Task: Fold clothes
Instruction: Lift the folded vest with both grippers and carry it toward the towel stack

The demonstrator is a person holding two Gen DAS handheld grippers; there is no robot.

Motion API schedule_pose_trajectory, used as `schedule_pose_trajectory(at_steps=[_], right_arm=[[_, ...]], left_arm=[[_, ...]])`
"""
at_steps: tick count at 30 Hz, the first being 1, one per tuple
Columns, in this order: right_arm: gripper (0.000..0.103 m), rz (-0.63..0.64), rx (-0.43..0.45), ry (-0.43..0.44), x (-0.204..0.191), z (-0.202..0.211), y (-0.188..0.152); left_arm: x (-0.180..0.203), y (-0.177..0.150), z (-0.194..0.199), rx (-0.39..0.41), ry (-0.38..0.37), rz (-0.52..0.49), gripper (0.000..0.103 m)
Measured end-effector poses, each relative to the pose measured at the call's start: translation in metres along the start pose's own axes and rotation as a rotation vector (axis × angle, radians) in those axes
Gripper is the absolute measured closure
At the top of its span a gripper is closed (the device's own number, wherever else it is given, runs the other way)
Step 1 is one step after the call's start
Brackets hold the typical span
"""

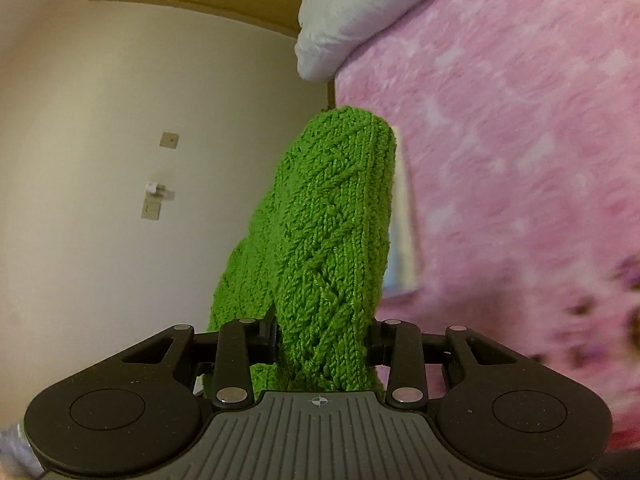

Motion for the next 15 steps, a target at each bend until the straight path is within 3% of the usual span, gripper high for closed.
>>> schedule_pose_trajectory(at_steps=[7,15], right_arm=[[0.068,-0.029,0.004,-0.014,-0.033,-0.126,0.014],[0.068,0.011,0.034,-0.073,-0.012,-0.227,0.052]], left_arm=[[-0.042,0.123,0.005,-0.034,0.029,-0.043,0.079],[-0.082,0.222,-0.053,-0.061,0.038,-0.091,0.078]])
Point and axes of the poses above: each gripper's, at about its wrist camera, not at the fingertips, and z roughly against the way its jaws point, x to its right, y to its top, the point moved 4 cm from there along -z, roughly the way its jaws point, and after that the axes turned 12 degrees about z, right-handed, at the moved point
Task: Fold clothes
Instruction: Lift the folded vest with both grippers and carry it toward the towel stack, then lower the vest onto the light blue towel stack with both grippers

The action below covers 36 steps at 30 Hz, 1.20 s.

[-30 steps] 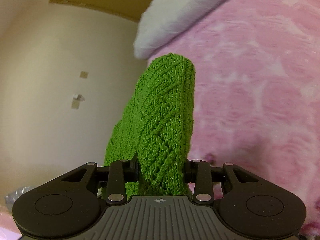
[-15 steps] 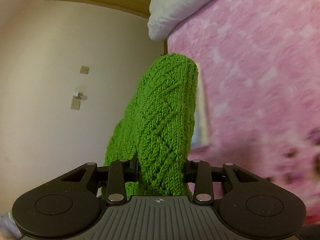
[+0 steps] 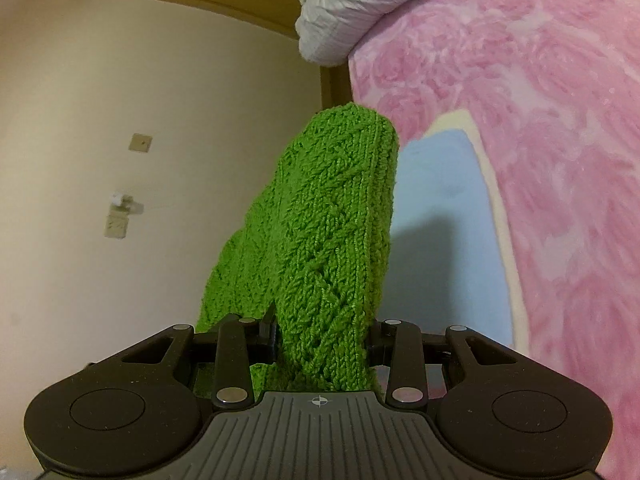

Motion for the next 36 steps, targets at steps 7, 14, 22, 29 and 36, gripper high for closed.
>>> schedule_pose_trajectory(at_steps=[7,14,22,29,36], right_arm=[[0.068,0.002,0.048,-0.063,0.026,-0.049,0.016],[0.067,0.036,0.069,-0.119,0.044,-0.067,0.021],[0.052,0.079,-0.023,-0.253,0.058,-0.089,0.019],[0.052,0.289,-0.014,-0.368,0.028,-0.036,0.019],[0.068,0.589,-0.104,-0.355,-0.011,-0.044,-0.016]], left_arm=[[-0.027,0.040,-0.049,-0.052,0.000,-0.026,0.078],[-0.049,0.057,-0.083,-0.079,0.000,-0.037,0.078],[-0.067,0.055,-0.083,-0.055,0.081,-0.067,0.075],[-0.041,0.045,-0.014,0.075,0.136,-0.137,0.083],[-0.029,0.000,-0.035,-0.023,0.249,-0.386,0.094]])
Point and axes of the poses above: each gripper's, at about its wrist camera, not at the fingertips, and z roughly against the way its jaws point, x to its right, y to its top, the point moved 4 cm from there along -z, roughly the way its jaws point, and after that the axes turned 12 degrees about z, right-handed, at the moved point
